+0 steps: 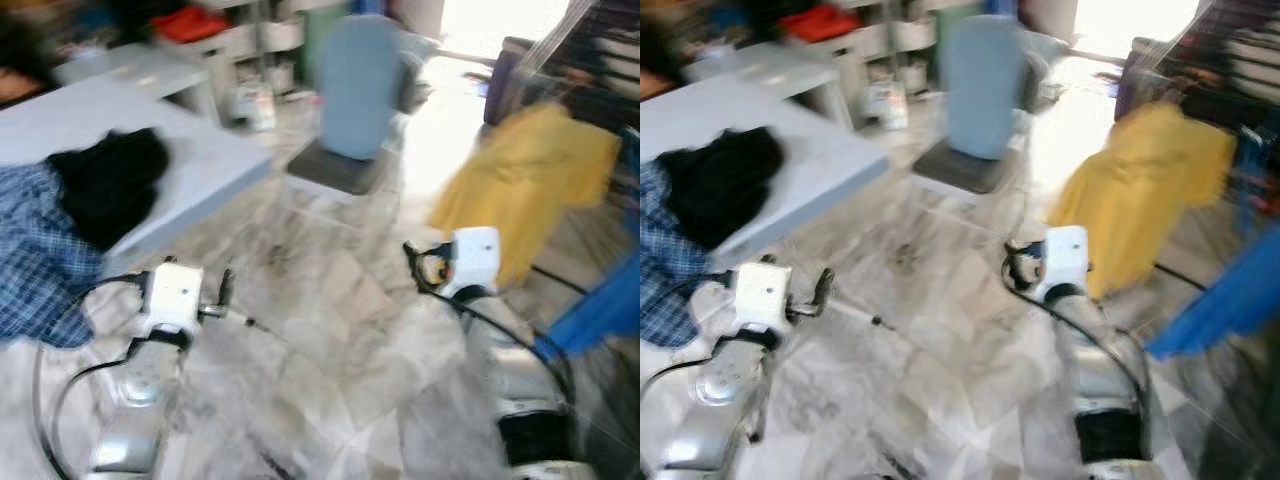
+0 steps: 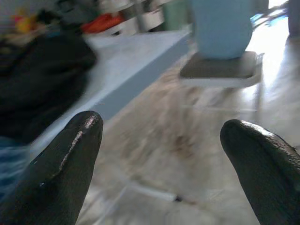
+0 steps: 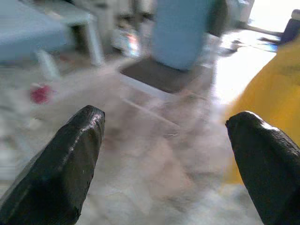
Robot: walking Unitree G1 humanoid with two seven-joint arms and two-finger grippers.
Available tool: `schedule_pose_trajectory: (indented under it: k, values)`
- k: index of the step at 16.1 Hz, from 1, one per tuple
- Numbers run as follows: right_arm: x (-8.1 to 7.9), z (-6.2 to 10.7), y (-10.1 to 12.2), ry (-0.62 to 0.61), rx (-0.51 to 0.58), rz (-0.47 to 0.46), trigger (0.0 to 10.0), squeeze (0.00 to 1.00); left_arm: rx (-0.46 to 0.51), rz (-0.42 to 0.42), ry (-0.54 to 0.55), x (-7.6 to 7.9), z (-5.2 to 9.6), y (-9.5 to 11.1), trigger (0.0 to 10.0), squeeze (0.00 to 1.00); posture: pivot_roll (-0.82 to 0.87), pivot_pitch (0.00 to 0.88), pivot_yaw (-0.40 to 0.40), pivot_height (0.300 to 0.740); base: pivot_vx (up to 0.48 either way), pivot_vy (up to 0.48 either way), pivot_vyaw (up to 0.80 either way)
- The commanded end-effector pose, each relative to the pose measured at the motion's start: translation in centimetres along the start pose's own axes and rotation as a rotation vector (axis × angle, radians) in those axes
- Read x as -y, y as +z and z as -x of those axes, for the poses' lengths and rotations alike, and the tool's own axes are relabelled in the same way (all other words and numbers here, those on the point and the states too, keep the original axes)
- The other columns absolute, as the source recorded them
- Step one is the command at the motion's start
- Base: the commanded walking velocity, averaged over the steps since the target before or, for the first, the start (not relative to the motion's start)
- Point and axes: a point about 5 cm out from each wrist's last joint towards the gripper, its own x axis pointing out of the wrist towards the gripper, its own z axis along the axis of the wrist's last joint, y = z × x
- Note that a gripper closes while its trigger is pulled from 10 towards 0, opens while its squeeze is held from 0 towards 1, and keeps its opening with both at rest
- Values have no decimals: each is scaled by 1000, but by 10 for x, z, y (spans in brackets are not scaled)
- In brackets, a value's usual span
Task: Hang hanger
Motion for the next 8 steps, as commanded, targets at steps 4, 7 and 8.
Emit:
schedule_pose_trajectory:
  k: [4, 7, 8]
  values:
    - [12, 4, 5, -54, 47, -42, 10000, 0, -18, 74, 83, -7, 4, -8, 10000, 0, -10, 0, 16, 740, 0, 0, 0]
    - [16, 5, 3, -67, 34, -56, 10000, 0, 2, 91, 124, -5, 5, -5, 10000, 0, -6, 0, 12, 740, 0, 0, 0]
    - [16, 5, 2, -66, 33, -57, 10000, 0, 1, 93, 121, -4, 5, -5, 10000, 0, -7, 0, 12, 740, 0, 0, 0]
